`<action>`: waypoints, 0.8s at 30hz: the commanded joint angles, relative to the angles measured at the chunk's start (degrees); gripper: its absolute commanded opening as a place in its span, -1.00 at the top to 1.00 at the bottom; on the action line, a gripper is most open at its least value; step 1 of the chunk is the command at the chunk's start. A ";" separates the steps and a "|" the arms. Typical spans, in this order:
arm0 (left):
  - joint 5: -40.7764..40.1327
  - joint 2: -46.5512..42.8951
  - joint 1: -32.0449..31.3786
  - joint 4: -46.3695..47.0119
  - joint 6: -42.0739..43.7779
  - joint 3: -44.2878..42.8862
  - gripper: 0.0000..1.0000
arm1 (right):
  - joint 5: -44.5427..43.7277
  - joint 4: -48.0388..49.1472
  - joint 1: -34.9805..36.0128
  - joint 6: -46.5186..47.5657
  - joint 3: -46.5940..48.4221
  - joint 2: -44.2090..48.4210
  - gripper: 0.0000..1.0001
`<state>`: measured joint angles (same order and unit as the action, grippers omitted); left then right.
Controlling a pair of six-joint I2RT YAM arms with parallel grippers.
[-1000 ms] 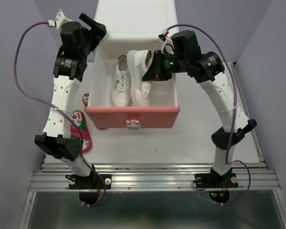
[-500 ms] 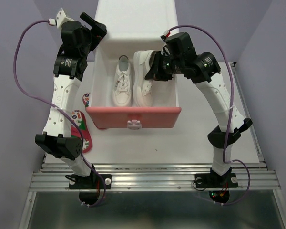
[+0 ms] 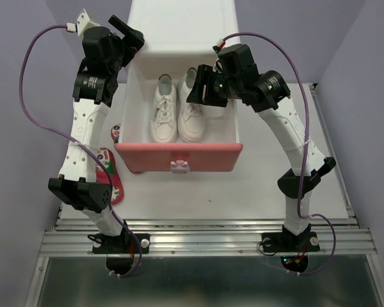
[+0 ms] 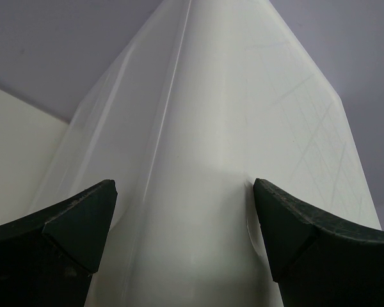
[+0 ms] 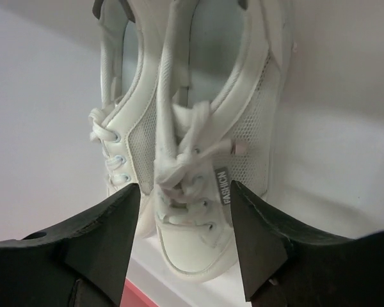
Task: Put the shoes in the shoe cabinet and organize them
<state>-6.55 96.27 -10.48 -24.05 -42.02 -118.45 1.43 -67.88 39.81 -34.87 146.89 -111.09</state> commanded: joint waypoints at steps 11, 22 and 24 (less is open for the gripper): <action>-0.31 6.04 -0.68 -22.00 6.60 4.28 -0.94 | -3.71 2.75 2.63 5.77 -0.47 0.79 -0.33; 0.83 5.95 -0.59 -21.91 6.43 4.20 -0.94 | 5.94 27.42 3.17 13.16 -7.67 9.92 -1.00; 0.83 5.77 -0.68 -21.91 6.42 3.93 -0.94 | 8.76 30.25 3.17 13.16 -7.32 10.36 -1.00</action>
<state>-6.46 96.31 -10.52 -24.10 -42.00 -118.54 4.45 -51.75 42.50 -24.29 138.67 -105.43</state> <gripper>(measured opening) 0.974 0.995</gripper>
